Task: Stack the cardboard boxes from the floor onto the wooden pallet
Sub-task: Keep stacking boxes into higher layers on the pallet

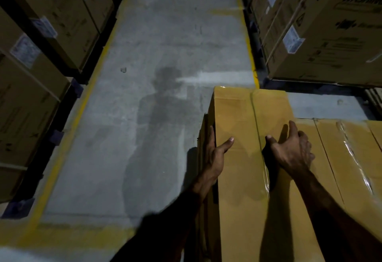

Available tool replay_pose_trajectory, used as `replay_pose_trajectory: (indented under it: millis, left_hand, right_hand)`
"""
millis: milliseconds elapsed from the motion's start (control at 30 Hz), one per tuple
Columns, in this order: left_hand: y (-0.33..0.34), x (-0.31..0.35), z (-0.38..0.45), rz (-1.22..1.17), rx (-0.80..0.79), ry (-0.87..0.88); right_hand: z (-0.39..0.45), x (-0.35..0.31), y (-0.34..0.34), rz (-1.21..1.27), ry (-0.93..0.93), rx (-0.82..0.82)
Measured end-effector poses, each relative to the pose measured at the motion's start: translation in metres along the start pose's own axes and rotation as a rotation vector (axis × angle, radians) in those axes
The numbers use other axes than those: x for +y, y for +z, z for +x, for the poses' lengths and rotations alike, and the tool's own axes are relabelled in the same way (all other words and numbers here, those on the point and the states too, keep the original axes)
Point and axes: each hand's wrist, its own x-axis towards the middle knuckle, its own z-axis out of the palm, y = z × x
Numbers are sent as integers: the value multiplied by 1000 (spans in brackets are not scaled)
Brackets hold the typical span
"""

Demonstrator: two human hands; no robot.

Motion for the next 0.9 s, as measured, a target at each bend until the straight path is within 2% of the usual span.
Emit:
replay_pose_trajectory:
  millis: [900]
  left_hand:
    - [-9, -21, 19, -85, -59, -70]
  right_hand:
    - [3, -5, 5, -22, -38, -38]
